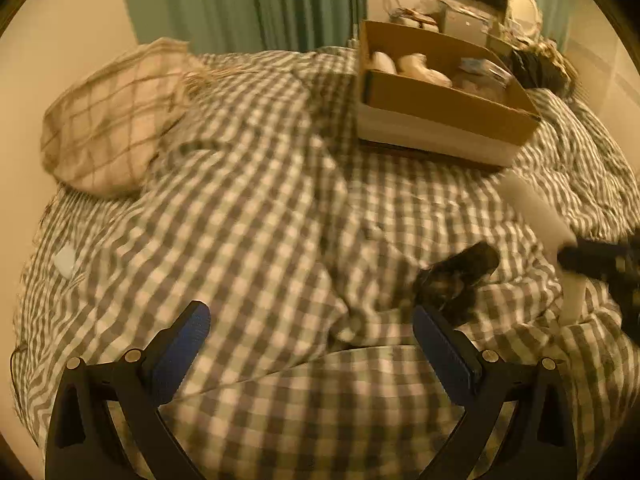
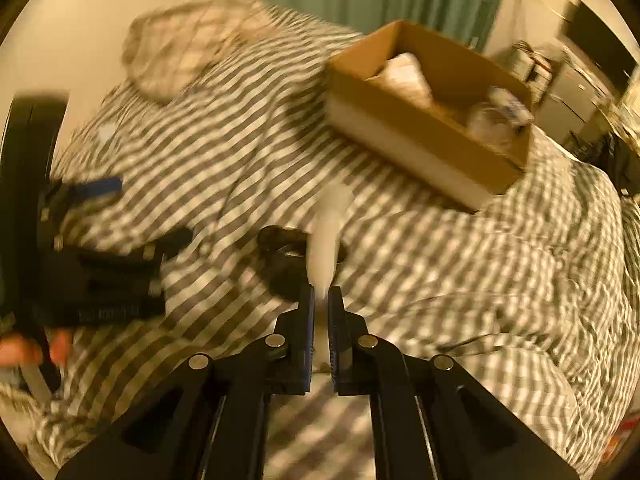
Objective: Organize objects
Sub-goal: 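Grasp the black plastic loop with the left tool while the right tool grasps the white foam tube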
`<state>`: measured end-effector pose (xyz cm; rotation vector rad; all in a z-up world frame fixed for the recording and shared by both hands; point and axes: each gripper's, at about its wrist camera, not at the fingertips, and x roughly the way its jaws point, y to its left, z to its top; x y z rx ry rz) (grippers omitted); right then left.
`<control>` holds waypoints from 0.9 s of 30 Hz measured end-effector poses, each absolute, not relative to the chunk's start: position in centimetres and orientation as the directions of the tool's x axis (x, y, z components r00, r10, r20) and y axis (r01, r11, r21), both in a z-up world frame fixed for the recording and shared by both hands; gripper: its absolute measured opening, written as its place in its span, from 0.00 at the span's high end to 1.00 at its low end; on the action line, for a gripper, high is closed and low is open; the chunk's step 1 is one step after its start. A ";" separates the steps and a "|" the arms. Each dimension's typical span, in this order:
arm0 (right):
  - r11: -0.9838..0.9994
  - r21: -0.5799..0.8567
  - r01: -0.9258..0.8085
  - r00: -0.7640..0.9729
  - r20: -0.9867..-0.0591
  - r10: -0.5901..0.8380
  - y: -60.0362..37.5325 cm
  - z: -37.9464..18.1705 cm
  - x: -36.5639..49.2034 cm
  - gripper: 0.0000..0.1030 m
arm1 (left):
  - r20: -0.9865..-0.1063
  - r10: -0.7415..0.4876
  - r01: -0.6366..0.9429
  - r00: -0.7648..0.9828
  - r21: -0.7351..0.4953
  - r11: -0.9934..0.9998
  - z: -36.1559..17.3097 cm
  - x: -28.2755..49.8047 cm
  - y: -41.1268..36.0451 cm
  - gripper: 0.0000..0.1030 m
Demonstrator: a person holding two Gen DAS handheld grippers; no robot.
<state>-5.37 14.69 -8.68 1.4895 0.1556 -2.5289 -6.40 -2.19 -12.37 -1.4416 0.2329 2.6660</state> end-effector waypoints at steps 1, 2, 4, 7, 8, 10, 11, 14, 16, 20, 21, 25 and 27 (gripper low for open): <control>-0.978 0.017 0.208 -0.478 -0.870 -0.117 15.3 -8.8 -5.9 0.95 | -0.841 0.026 -0.173 -0.541 0.081 -0.982 -12.4 -6.5 -1.6 0.00; -0.981 0.020 0.191 -0.485 -0.867 -0.112 15.8 -8.8 -6.3 0.95 | -0.845 0.041 -0.189 -0.533 0.072 -0.979 -12.6 -6.6 -0.9 0.00; -0.988 0.030 0.155 -0.496 -0.862 -0.104 17.2 -8.6 -6.7 0.95 | -0.853 0.067 -0.215 -0.518 0.054 -0.975 -12.9 -6.8 0.3 0.00; -0.994 0.042 0.101 -0.507 -0.858 -0.088 18.9 -8.9 -7.4 0.95 | -0.868 0.112 -0.251 -0.484 0.015 -0.968 -13.5 -7.4 2.3 0.00; -0.995 0.047 0.085 -0.508 -0.857 -0.084 19.5 -9.1 -7.6 0.95 | -0.874 0.126 -0.266 -0.470 0.004 -0.964 -13.9 -7.7 3.0 0.00; -0.997 0.059 0.057 -0.506 -0.859 -0.080 20.5 -9.5 -7.9 0.95 | -0.882 0.130 -0.283 -0.453 0.004 -0.959 -14.5 -8.1 4.1 0.00; -0.997 0.061 0.046 -0.505 -0.860 -0.076 20.8 -9.8 -8.0 0.95 | -0.887 0.129 -0.291 -0.444 0.006 -0.957 -14.9 -8.4 4.6 0.00; -0.997 0.077 0.019 -0.496 -0.865 -0.077 21.8 -10.7 -8.4 0.95 | -0.903 0.127 -0.306 -0.411 0.005 -0.952 -16.1 -9.3 5.7 0.00; -0.996 0.091 0.015 -0.493 -0.866 -0.087 22.2 -11.0 -8.5 0.95 | -0.914 0.114 -0.317 -0.390 0.017 -0.948 -17.2 -9.8 6.4 0.00; -0.995 0.098 0.013 -0.480 -0.872 -0.092 22.3 -11.7 -9.0 0.95 | -0.926 0.145 -0.365 -0.349 -0.008 -0.931 -18.4 -10.3 7.4 0.28; -0.995 0.095 0.015 -0.477 -0.874 -0.091 22.2 -11.8 -9.1 0.95 | -0.927 0.166 -0.380 -0.338 -0.027 -0.925 -18.5 -10.2 7.6 0.38; -0.996 0.087 0.015 -0.481 -0.873 -0.083 22.0 -11.7 -8.9 0.95 | -0.910 0.194 -0.387 -0.366 -0.040 -0.921 -17.5 -9.3 7.4 0.41; -0.996 0.086 0.012 -0.493 -0.866 -0.081 22.0 -11.2 -8.7 0.95 | -0.899 0.198 -0.384 -0.391 -0.036 -0.923 -16.5 -8.7 7.2 0.44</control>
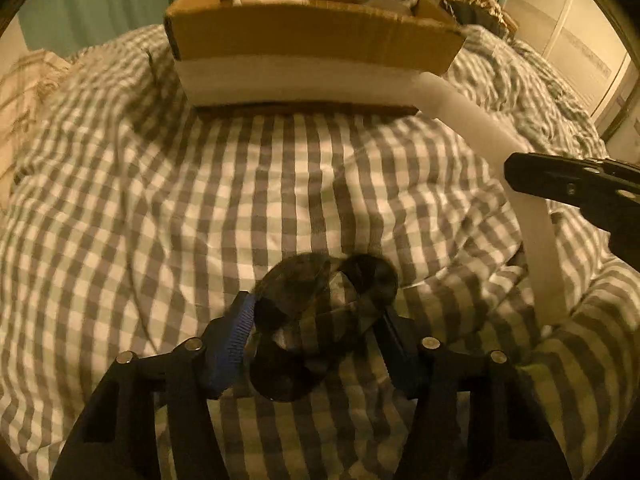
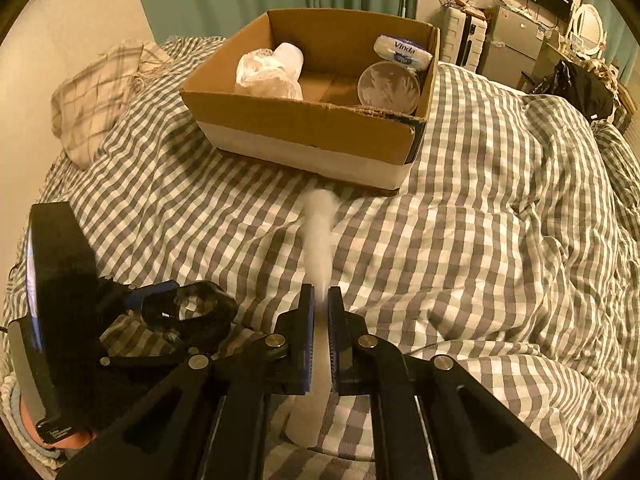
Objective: Organize objects
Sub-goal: 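Grasp the black plastic loop with the left tool while the right tool grasps the white foam tube, then carry the loop and tube into the box and open both tools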
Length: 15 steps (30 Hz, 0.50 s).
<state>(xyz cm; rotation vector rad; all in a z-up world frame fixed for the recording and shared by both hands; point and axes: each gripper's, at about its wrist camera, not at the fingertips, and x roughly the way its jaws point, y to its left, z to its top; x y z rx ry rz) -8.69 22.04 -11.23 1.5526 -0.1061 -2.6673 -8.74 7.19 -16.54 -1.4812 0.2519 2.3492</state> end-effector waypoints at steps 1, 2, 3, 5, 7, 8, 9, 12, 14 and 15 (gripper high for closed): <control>-0.996 0.087 0.011 -0.500 -0.862 -0.081 22.0 -11.0 -8.5 0.95 | -0.893 0.202 -0.383 -0.402 -0.036 -0.923 -16.0 -8.5 7.1 0.46; -0.996 0.087 0.010 -0.507 -0.858 -0.080 22.0 -10.6 -8.4 0.95 | -0.887 0.206 -0.380 -0.413 -0.038 -0.924 -15.4 -8.2 6.9 0.46; -0.996 0.085 0.009 -0.516 -0.853 -0.078 21.9 -10.2 -8.0 0.95 | -0.878 0.213 -0.377 -0.428 -0.041 -0.925 -14.7 -8.0 6.6 0.47; -0.997 0.079 0.010 -0.535 -0.842 -0.072 21.6 -9.3 -7.5 0.95 | -0.863 0.230 -0.368 -0.451 -0.055 -0.928 -13.4 -7.7 6.0 0.47; -0.998 0.069 0.014 -0.560 -0.826 -0.064 21.2 -8.0 -6.7 0.95 | -0.847 0.250 -0.356 -0.469 -0.078 -0.931 -11.9 -7.7 5.2 0.48; -0.998 0.063 0.017 -0.576 -0.815 -0.061 20.9 -7.1 -6.3 0.95 | -0.839 0.260 -0.354 -0.479 -0.087 -0.931 -11.2 -7.4 4.9 0.48; -0.998 0.061 0.020 -0.587 -0.807 -0.061 20.7 -6.5 -5.9 0.95 | -0.828 0.267 -0.353 -0.494 -0.090 -0.931 -10.4 -7.2 4.8 0.48; -0.998 0.057 0.030 -0.621 -0.781 -0.063 20.1 -4.5 -5.0 0.95 | -0.794 0.280 -0.353 -0.539 -0.089 -0.931 -8.0 -6.7 4.6 0.48; -0.998 0.051 0.038 -0.643 -0.763 -0.064 19.6 -3.1 -4.6 0.95 | -0.775 0.296 -0.350 -0.558 -0.103 -0.931 -6.4 -6.8 4.3 0.48; -0.998 0.045 0.041 -0.654 -0.754 -0.061 19.4 -2.4 -4.5 0.95 | -0.763 0.302 -0.348 -0.572 -0.108 -0.931 -5.4 -7.0 4.1 0.48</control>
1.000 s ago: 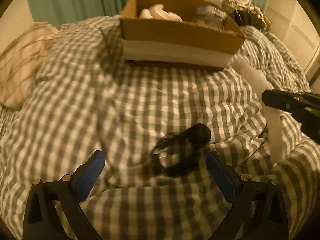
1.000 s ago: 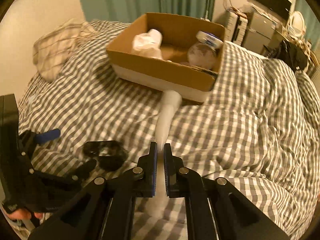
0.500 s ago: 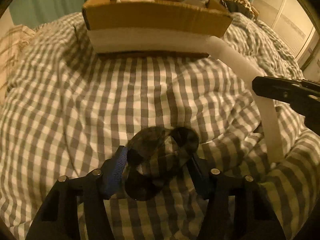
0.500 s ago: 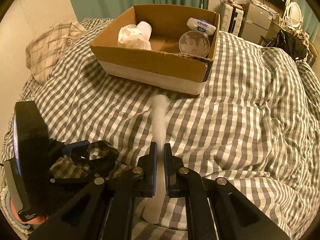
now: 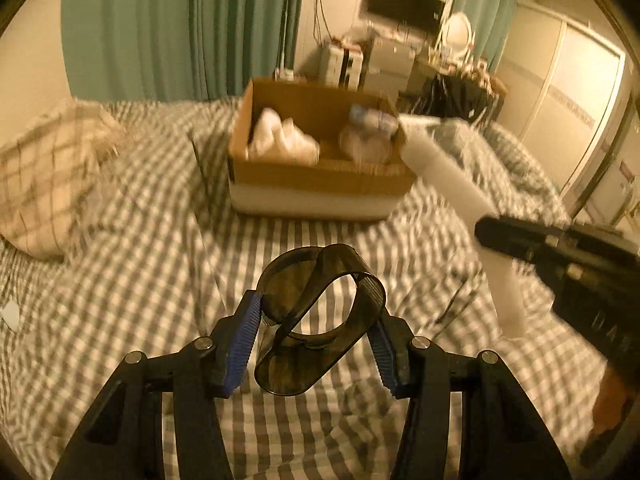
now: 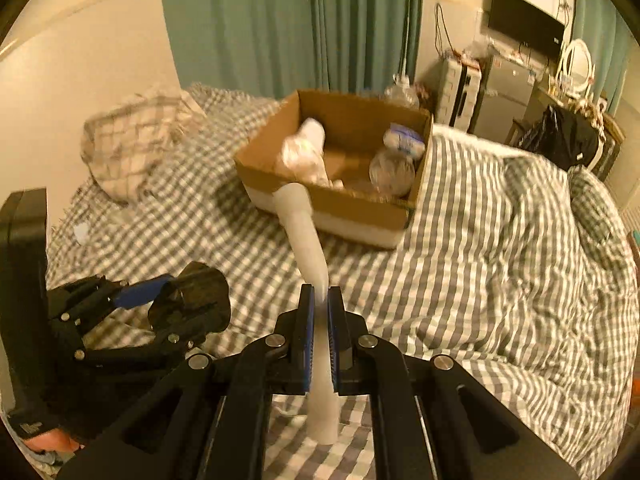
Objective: Organize objects
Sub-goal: 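Carry the loop and tube into the box and open both tools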
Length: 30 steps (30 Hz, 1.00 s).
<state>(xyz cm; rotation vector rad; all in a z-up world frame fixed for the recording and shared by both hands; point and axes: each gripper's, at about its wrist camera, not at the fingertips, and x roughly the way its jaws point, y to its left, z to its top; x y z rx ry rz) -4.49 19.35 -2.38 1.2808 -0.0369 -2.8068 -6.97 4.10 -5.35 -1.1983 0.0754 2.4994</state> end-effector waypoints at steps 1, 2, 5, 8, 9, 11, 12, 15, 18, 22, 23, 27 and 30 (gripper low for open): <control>-0.998 0.038 0.045 -0.665 -0.745 -0.058 19.2 -1.7 -4.5 0.95 | -0.752 0.303 -0.346 -0.585 -0.106 -0.932 -4.4 -7.2 4.0 0.48; -0.998 0.031 0.050 -0.676 -0.735 -0.057 19.0 -1.0 -4.5 0.95 | -0.741 0.301 -0.343 -0.600 -0.101 -0.934 -3.5 -7.5 3.9 0.48; -0.997 0.026 0.067 -0.710 -0.701 -0.065 18.8 1.6 -5.5 0.95 | -0.716 0.297 -0.339 -0.631 -0.090 -0.936 -1.2 -8.6 3.7 0.48; -0.997 0.017 0.077 -0.736 -0.674 -0.068 18.6 3.7 -6.7 0.95 | -0.690 0.298 -0.336 -0.660 -0.084 -0.938 1.2 -10.5 3.8 0.48; -0.997 0.012 0.082 -0.744 -0.664 -0.069 18.5 4.5 -7.3 0.95 | -0.684 0.297 -0.336 -0.667 -0.081 -0.939 1.8 -10.9 3.9 0.48; -0.996 0.006 0.088 -0.759 -0.647 -0.071 18.6 5.9 -8.7 0.95 | -0.672 0.289 -0.333 -0.681 -0.067 -0.940 2.8 -12.5 4.2 0.48; -0.996 0.008 0.091 -0.765 -0.640 -0.075 18.6 6.4 -9.3 0.95 | -0.670 0.286 -0.333 -0.685 -0.060 -0.941 3.1 -13.0 4.3 0.48; -0.996 0.025 0.089 -0.776 -0.625 -0.085 19.4 7.4 -11.5 0.95 | -0.666 0.273 -0.335 -0.694 -0.037 -0.942 3.7 -15.4 5.0 0.48; -0.996 0.040 0.077 -0.779 -0.622 -0.085 20.4 7.5 -13.9 0.95 | -0.669 0.263 -0.334 -0.695 -0.024 -0.942 3.8 -18.2 5.6 0.49; -0.996 0.074 0.055 -0.775 -0.626 -0.089 22.4 6.5 -17.6 0.95 | -0.678 0.260 -0.331 -0.688 -0.025 -0.943 3.1 -21.7 6.9 0.49; -0.995 0.087 0.050 -0.773 -0.627 -0.093 23.0 6.0 -18.7 0.95 | -0.682 0.261 -0.334 -0.683 -0.026 -0.942 2.7 -22.5 7.2 0.49; -0.994 0.107 0.017 -0.758 -0.647 -0.083 24.8 3.7 -22.1 0.95 | -0.707 0.256 -0.364 -0.659 0.003 -0.931 0.3 -25.7 9.1 0.49; -0.991 0.134 0.000 -0.743 -0.663 -0.089 26.0 1.6 -24.0 0.95 | -0.726 0.256 -0.381 -0.638 0.009 -0.924 -1.7 -27.6 10.3 0.49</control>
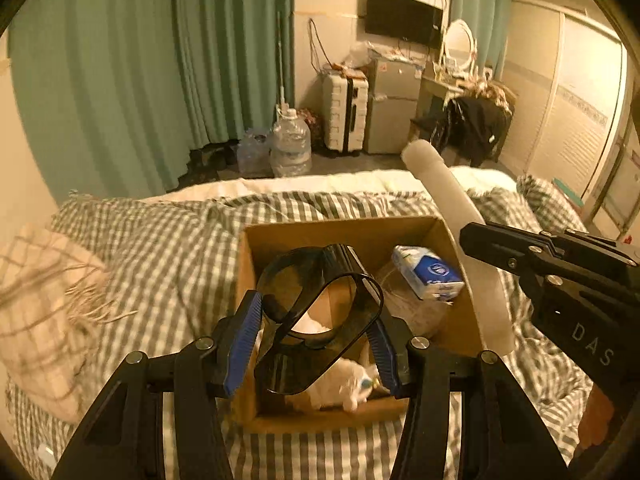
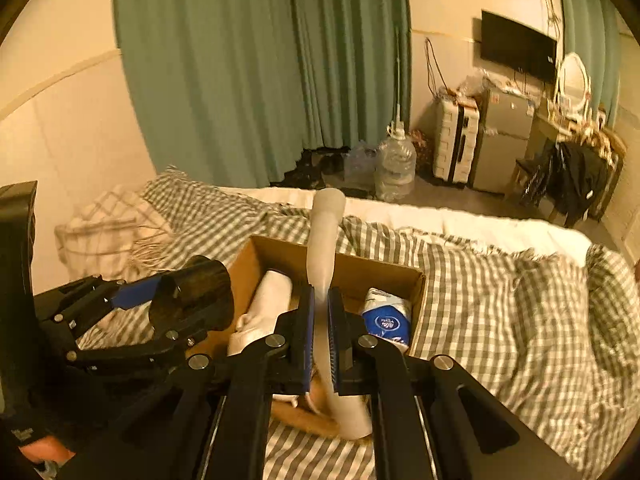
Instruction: Organize objects
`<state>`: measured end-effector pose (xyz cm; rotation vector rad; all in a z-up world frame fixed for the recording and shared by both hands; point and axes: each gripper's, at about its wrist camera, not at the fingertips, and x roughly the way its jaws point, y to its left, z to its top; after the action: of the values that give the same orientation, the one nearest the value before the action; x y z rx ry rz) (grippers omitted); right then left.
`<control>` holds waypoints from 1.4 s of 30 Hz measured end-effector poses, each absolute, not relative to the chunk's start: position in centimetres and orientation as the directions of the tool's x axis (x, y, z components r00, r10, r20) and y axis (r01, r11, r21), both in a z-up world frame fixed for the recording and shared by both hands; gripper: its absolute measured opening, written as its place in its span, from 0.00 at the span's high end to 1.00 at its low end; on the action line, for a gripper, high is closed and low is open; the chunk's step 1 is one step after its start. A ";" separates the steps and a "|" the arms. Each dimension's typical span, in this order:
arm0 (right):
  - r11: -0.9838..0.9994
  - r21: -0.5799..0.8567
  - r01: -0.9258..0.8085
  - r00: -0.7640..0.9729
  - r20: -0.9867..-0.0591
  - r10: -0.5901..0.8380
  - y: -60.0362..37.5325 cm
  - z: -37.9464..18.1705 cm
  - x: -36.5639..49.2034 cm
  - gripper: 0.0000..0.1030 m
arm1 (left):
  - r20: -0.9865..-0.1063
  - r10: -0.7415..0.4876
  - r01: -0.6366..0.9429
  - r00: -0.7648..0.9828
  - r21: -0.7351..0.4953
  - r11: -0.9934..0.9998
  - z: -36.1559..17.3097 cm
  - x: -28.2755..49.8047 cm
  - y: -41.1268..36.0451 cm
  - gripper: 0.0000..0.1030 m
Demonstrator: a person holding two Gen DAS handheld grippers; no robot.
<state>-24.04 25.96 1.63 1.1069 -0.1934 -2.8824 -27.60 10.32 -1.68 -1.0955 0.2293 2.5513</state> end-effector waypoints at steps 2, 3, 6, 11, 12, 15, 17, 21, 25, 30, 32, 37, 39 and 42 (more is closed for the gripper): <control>-0.990 0.141 -0.009 -0.729 -0.679 -0.090 26.4 0.0 -25.2 0.95 | -0.739 0.255 -0.386 -0.624 0.007 -0.923 -3.0 -28.6 10.8 0.49; -0.989 0.145 -0.013 -0.720 -0.688 -0.092 26.8 -0.8 -25.8 0.95 | -0.745 0.255 -0.385 -0.616 0.003 -0.923 -3.6 -29.1 11.0 0.49; -0.988 0.155 -0.019 -0.697 -0.710 -0.099 27.1 -3.0 -27.0 0.95 | -0.758 0.263 -0.379 -0.597 -0.022 -0.925 -5.3 -30.1 11.2 0.49; -0.987 0.161 -0.027 -0.681 -0.726 -0.100 27.7 -5.2 -27.6 0.93 | -0.763 0.270 -0.391 -0.587 -0.025 -0.920 -7.4 -30.5 11.7 0.49; -0.986 0.164 -0.032 -0.681 -0.726 -0.099 27.8 -5.4 -27.6 0.91 | -0.763 0.270 -0.391 -0.587 -0.025 -0.920 -7.7 -30.4 11.7 0.49; -0.982 0.181 -0.051 -0.690 -0.718 -0.097 28.3 -5.5 -27.4 0.83 | -0.781 0.279 -0.403 -0.558 -0.039 -0.914 -8.1 -30.4 11.9 0.46; -0.979 0.187 -0.085 -0.705 -0.705 -0.074 28.7 -5.0 -27.1 0.70 | -0.783 0.289 -0.403 -0.550 -0.053 -0.913 -7.8 -30.3 11.8 0.36; -0.973 0.200 -0.116 -0.738 -0.673 -0.051 29.9 -3.1 -25.6 0.53 | -0.740 0.277 -0.370 -0.612 -0.041 -0.928 -5.6 -29.3 11.0 0.12; -0.973 0.177 -0.148 -0.770 -0.638 0.001 30.9 -0.2 -23.5 0.32 | -0.712 0.297 -0.373 -0.636 -0.054 -0.926 -2.1 -27.7 10.4 0.11; -0.967 0.160 -0.199 -0.817 -0.571 0.073 32.0 4.6 -19.2 0.15 | -0.643 0.303 -0.366 -0.703 -0.038 -0.930 3.3 -24.4 9.2 0.07; -0.967 0.143 -0.213 -0.839 -0.533 0.106 32.0 6.9 -16.8 0.13 | -0.620 0.308 -0.365 -0.722 -0.037 -0.930 5.2 -22.9 8.8 0.05; -0.964 0.144 -0.224 -0.881 -0.452 0.137 31.7 11.4 -11.4 0.12 | -0.532 0.334 -0.362 -0.778 -0.054 -0.931 10.1 -18.5 7.8 0.00; -0.965 0.133 -0.226 -0.889 -0.432 0.149 31.4 12.8 -9.3 0.10 | -0.500 0.349 -0.368 -0.793 -0.063 -0.928 11.6 -16.6 7.3 0.00; -0.967 0.099 -0.233 -0.893 -0.415 0.173 30.6 13.8 -6.5 0.05 | -0.465 0.344 -0.364 -0.816 -0.049 -0.930 13.3 -13.7 6.9 0.00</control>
<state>-6.53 30.61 13.79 0.6933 -0.2467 -3.2697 -13.67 6.91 13.35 -0.6753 0.0588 2.6831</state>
